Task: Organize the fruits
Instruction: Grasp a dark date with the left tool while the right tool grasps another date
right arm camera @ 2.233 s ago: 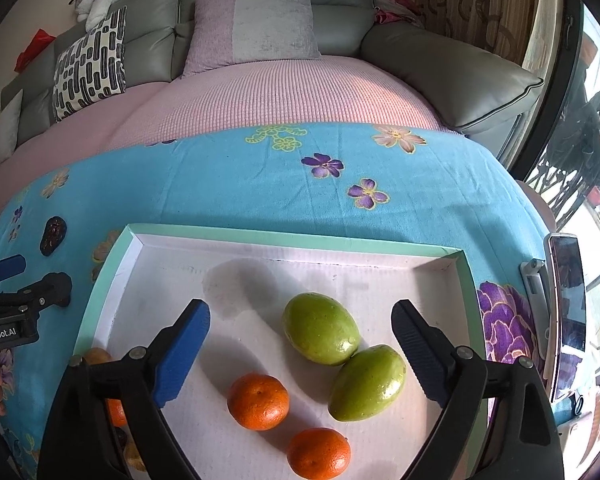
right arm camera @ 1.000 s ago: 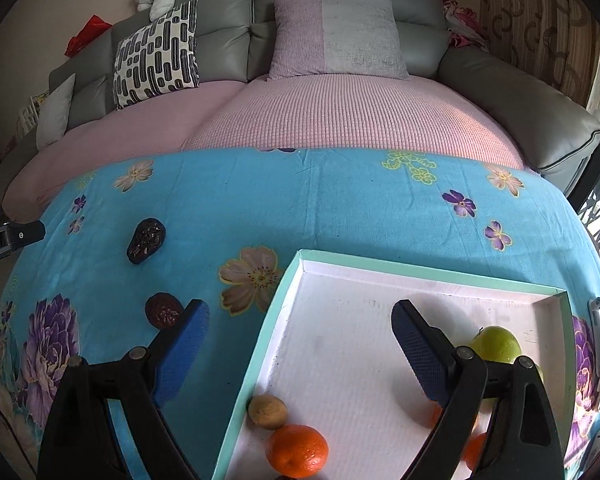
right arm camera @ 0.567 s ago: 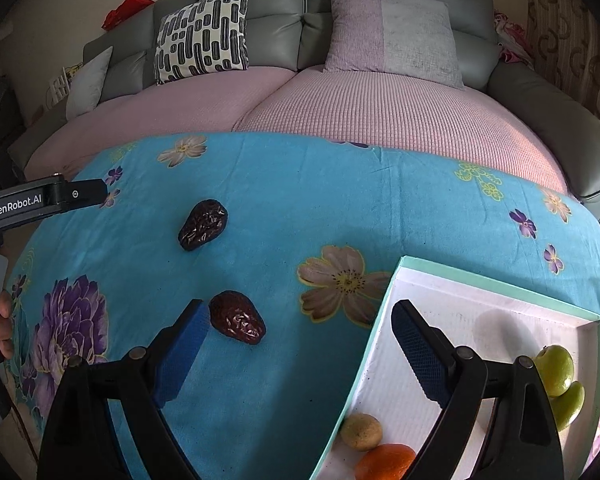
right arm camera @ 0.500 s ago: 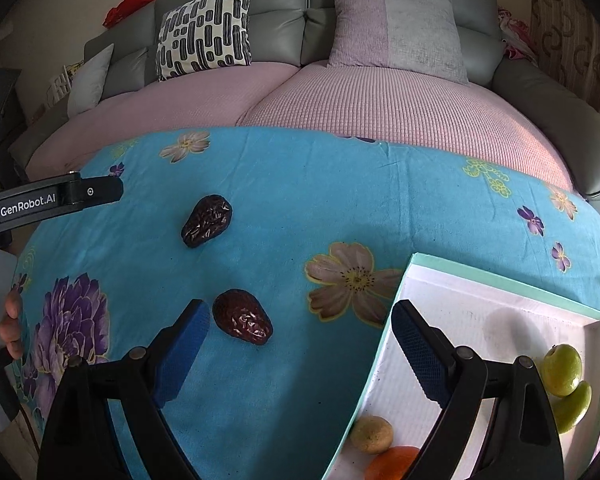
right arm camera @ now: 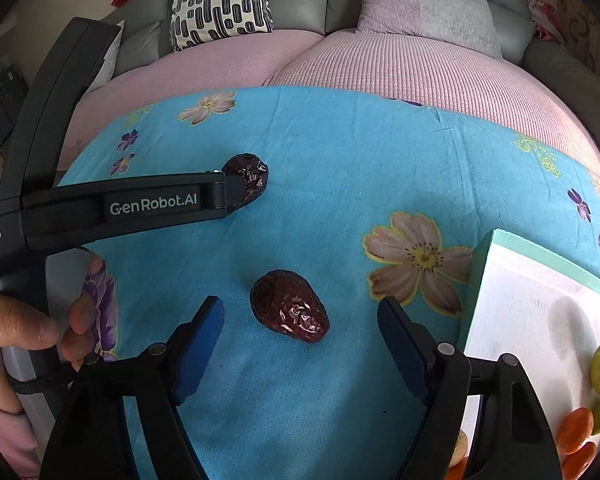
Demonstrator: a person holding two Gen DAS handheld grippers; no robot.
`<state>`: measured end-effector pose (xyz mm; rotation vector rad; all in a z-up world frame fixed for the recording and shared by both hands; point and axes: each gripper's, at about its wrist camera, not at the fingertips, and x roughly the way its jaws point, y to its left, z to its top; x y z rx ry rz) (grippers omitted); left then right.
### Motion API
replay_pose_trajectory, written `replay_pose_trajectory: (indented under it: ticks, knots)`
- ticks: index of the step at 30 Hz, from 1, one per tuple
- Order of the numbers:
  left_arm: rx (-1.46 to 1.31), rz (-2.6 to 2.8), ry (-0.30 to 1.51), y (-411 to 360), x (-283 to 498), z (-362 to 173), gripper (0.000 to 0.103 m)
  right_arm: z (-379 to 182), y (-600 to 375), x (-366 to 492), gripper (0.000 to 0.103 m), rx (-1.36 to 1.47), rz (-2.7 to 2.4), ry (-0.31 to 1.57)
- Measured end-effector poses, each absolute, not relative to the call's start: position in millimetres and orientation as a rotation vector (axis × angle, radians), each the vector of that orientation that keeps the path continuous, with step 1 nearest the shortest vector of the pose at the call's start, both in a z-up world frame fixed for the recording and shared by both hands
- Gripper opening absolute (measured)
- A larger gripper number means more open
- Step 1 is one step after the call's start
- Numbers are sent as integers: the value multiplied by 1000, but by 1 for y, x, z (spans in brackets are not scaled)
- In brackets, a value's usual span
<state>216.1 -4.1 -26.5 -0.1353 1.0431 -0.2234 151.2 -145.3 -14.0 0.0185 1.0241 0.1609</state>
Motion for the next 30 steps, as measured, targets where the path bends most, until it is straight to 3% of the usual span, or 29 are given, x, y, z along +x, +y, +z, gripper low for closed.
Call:
replay_pose_trajectory:
  ticks: [4,6,8,10,30]
  knots:
    - [-149,-275,1041,-9,217,-31,61,-18,-141,153,65,12,162,1027]
    - [-165,-312,1039,-11,216,-30,40,-19,-140,154,59,9,158,1026]
    - [-177,-337,1041,-14,216,-29,33,-19,-141,155,53,14,159,1030]
    - [-164,-332,1040,-17,215,-28,32,-19,-143,155,44,26,168,1032]
    - [-171,-227,1046,-1,192,0,31,18,-174,134,43,68,80,960]
